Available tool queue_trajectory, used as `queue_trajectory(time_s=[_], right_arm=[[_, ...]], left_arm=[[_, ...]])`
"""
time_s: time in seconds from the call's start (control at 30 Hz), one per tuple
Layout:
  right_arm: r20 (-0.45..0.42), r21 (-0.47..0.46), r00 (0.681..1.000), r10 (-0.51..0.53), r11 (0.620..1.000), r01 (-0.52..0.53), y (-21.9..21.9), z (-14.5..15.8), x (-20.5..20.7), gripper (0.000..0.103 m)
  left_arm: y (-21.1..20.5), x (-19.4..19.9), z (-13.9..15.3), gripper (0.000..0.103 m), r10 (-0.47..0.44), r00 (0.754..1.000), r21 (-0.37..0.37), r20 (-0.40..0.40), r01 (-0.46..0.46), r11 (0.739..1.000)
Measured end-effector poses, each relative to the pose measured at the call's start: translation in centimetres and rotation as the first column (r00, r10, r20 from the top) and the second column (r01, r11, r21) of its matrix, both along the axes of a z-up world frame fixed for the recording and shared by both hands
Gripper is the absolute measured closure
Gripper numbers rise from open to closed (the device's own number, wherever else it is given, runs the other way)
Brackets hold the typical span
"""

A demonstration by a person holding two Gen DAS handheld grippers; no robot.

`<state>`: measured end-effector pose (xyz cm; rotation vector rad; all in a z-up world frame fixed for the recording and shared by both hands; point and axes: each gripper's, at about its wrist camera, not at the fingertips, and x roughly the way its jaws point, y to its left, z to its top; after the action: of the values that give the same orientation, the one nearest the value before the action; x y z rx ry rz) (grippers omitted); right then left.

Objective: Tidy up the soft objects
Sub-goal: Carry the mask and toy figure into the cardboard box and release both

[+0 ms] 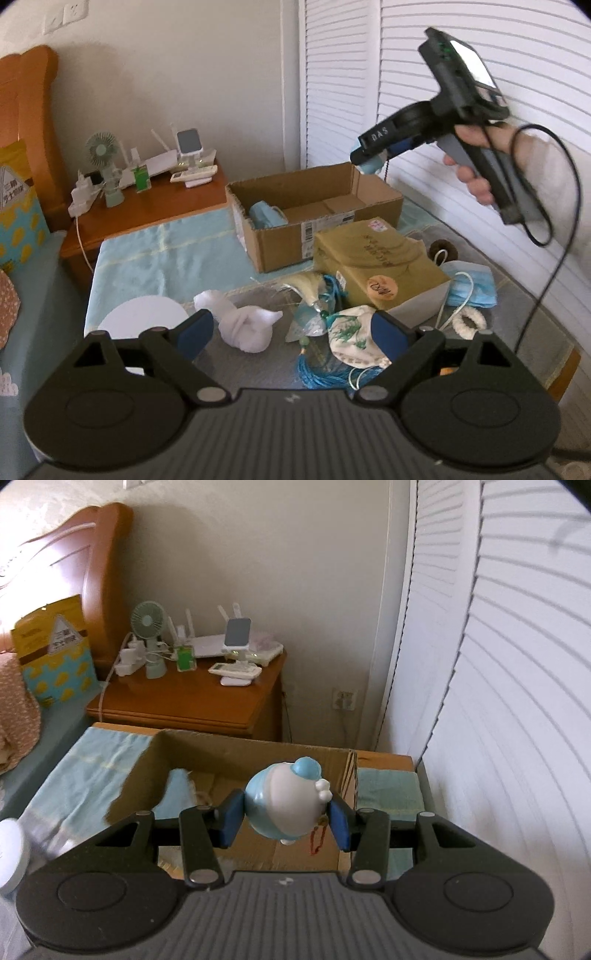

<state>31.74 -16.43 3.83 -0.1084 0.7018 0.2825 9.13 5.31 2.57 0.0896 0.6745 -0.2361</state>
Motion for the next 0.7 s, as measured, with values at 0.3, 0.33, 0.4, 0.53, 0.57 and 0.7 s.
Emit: queue_trajectory(time_s=[0.3,0.33,0.4,0.53,0.57,0.7], right_arm=[[-0.081,0.001,0.997,-0.003,1.000,0.004,0.3,-2.7,3.4,0.049],[-0.088,0.001,0.996,0.000,1.000,0.000,0.3,-2.9,3.7,0.049],[-0.100,0.002,0.995,0.008,1.000,-0.008,0.7,-3.1,4.1,0.049],[-0.103,0.000,0.994,0.033,0.999,-0.033,1.8,-3.1,4.7,0.049],[-0.105,-0.006,0.994,0.035,0.999,-0.036,2.0,-3.2,4.8,0.049],[-0.111,-0.050,0.994,0.002,0.999,-0.008,1.8,-3.5,5.0,0.049]], left_arm=[[0.6,1.1,-0.8,0.011,0.023,1.000,0.001,-0.019,-0.023,1.000],[0.6,1.2,-0.8,0.011,0.021,1.000,0.001,-0.018,-0.021,1.000],[0.6,1.2,-0.8,0.011,0.018,1.000,-0.006,-0.016,-0.018,1.000],[0.6,1.5,-0.9,0.011,0.026,0.999,-0.007,-0.026,-0.026,1.000],[0.6,1.5,-0.9,0.011,0.027,0.999,-0.005,-0.029,-0.028,1.000],[0.8,1.5,-1.2,0.011,0.029,0.999,0.003,-0.038,-0.029,1.000]])
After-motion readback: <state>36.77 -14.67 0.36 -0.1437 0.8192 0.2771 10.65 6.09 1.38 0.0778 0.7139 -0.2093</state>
